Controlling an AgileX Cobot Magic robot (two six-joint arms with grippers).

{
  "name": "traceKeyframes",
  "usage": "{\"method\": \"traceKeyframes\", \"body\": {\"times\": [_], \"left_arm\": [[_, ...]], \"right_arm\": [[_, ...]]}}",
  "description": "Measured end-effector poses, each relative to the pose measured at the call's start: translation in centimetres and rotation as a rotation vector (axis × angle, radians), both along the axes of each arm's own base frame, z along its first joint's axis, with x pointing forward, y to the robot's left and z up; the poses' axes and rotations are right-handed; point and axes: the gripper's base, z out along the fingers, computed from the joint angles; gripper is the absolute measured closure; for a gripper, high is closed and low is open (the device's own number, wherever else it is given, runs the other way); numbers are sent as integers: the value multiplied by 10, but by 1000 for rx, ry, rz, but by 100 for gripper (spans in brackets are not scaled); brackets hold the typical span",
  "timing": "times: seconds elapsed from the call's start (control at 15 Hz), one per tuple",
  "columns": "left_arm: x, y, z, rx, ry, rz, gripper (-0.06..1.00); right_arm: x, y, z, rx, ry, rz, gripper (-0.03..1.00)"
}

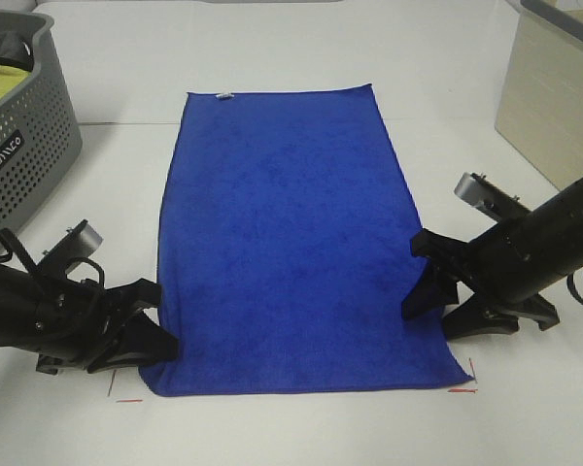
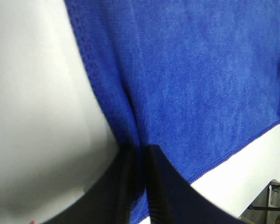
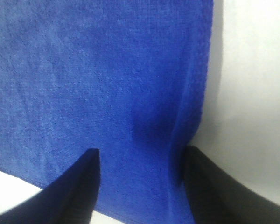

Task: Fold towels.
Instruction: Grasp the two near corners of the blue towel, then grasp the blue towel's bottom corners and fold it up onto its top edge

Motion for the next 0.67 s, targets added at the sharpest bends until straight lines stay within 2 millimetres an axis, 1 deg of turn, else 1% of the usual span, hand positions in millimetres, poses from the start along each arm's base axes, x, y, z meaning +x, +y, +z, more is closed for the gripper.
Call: {"method": "traceKeyframes", "body": {"times": [0.2,0.27,0.33,0.4,0.47,0.53,0.6,0.67], "left_arm": [[0,0,0,-3,0,-1,83],[0,0,0,-3,0,-1,83],[0,0,0,-3,0,-1,83],[0,0,0,-3,0,-1,84],[0,0,0,-3,0,-2,86],[0,0,0,-3,0,-2,91],[0,0,1,-3,-3,-2,93],[1,0,5,-3,-19,-4,93]], "right_arm": [[-1,4,-8,52,66,-22,45],[-2,5,-9,59,69,-23,48],[-1,5,-10,56,67,-19,55],[-2,5,-12,53,69,-14,66],[-1,4,-13,48,68,-12,75],[-2,4,-14,40,69,-7,86],[-2,3,-15,37,71,-4,94],[-2,4,-15,39,72,-3,97]]}}
